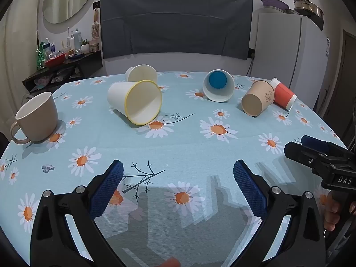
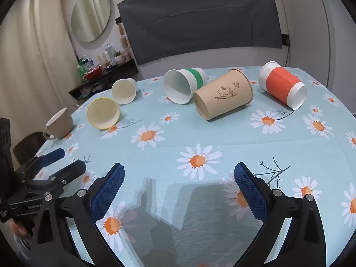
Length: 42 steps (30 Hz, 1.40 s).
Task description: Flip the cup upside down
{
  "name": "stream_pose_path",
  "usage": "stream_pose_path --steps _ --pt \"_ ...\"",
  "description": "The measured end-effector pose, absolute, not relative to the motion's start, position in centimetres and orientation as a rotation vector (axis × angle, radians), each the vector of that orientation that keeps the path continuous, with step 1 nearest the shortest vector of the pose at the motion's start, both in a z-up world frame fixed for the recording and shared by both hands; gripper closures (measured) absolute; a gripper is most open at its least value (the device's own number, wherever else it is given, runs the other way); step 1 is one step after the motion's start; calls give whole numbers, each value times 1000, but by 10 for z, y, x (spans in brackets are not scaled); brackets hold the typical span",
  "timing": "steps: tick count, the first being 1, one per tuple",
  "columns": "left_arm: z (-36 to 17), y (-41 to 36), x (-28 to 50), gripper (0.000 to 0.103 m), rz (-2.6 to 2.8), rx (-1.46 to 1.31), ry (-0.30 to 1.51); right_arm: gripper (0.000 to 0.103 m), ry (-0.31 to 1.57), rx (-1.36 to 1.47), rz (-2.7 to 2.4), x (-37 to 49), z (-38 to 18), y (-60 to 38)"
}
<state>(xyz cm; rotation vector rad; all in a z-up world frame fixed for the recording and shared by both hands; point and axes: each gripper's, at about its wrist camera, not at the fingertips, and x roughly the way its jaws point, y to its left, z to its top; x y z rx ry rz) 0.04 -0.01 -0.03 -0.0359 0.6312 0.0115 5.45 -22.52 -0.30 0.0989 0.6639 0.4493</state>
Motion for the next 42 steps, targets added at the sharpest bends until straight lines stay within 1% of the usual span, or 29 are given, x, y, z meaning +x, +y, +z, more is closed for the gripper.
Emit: stream_pose_path --steps 17,26,42 --pt "0 -1 1 6 9 -43 628 8 675 104 445 55 -4 -225" --pt "2 1 0 6 7 -50 631 8 631 68 398 48 -1 -225" --pt "1 2 0 6 9 -45 628 8 631 63 394 48 -1 -223"
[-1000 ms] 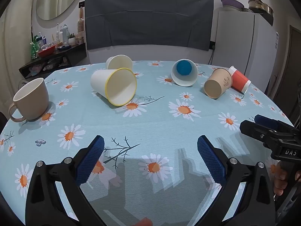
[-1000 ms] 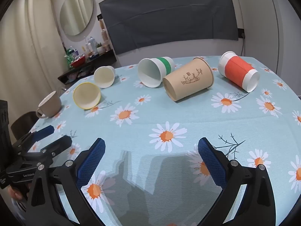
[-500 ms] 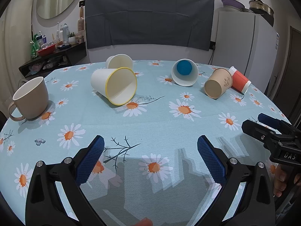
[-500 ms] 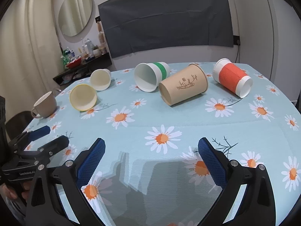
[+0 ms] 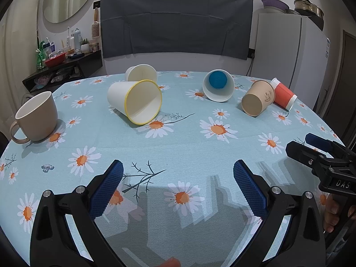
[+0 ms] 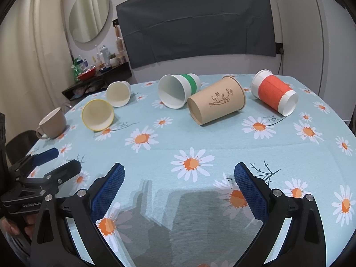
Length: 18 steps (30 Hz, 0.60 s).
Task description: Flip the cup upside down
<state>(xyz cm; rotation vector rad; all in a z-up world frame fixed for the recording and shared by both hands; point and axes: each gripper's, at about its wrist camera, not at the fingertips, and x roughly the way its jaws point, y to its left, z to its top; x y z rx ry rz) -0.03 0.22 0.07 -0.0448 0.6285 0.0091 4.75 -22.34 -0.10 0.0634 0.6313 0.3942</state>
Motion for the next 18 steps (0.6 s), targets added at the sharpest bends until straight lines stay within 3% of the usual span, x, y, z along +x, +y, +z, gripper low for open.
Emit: stream_pose_path --steps 18 --pt "-2 6 3 6 8 -59 645 8 638 69 382 48 -1 -223"
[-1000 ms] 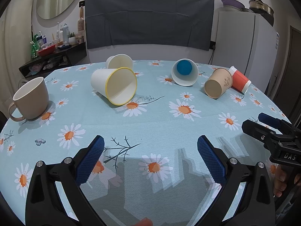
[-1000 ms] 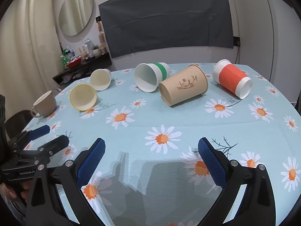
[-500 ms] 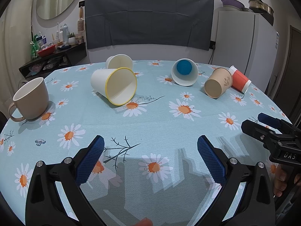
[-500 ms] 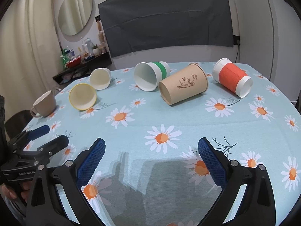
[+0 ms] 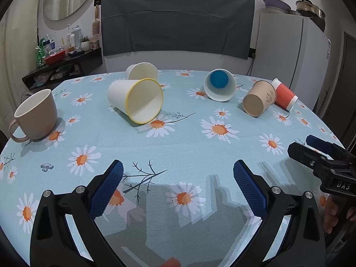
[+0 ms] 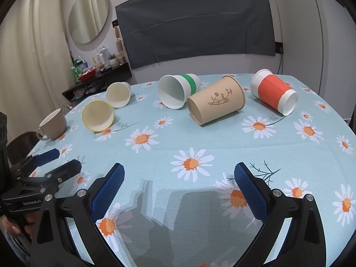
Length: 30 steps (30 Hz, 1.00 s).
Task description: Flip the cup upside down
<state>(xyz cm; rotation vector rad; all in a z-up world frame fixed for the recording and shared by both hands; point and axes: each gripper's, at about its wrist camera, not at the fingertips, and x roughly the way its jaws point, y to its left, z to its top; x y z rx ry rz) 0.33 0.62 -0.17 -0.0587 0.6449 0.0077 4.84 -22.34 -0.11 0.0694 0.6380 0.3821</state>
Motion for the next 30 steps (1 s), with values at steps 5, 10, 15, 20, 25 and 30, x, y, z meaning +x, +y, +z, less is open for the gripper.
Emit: stream_pose_path --steps 5,10,15,20,25,30 --pt "-4 4 9 6 -13 -49 685 8 641 65 367 48 -1 -224" --pt "-3 2 15 6 -19 -43 705 8 649 66 355 51 -1 -224" --pt "11 -3 22 6 -10 -24 687 8 661 100 328 55 -2 -231" --pt "31 -15 40 6 2 15 676 8 705 146 318 63 -4 -246" --pt "53 -29 66 6 2 28 676 8 710 190 298 70 1 -267" --pt "65 -35 104 6 14 -9 712 8 689 190 275 77 10 -287"
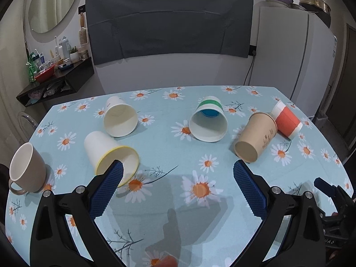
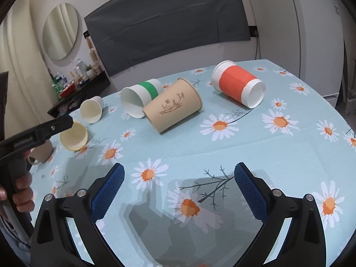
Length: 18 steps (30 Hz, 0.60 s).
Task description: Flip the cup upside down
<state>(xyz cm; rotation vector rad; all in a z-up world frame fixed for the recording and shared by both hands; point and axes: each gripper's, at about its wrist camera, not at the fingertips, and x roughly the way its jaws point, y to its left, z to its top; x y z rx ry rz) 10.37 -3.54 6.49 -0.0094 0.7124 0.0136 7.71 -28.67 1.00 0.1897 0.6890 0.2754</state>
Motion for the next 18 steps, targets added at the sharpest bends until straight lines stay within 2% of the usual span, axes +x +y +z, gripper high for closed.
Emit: stream_pose_path --steps 14,18 --pt "50 -64 214 6 -40 -146 911 8 657 138 218 116 30 -316" --pt "44 -70 238 11 -18 -176 956 8 657 103 234 122 32 -311"
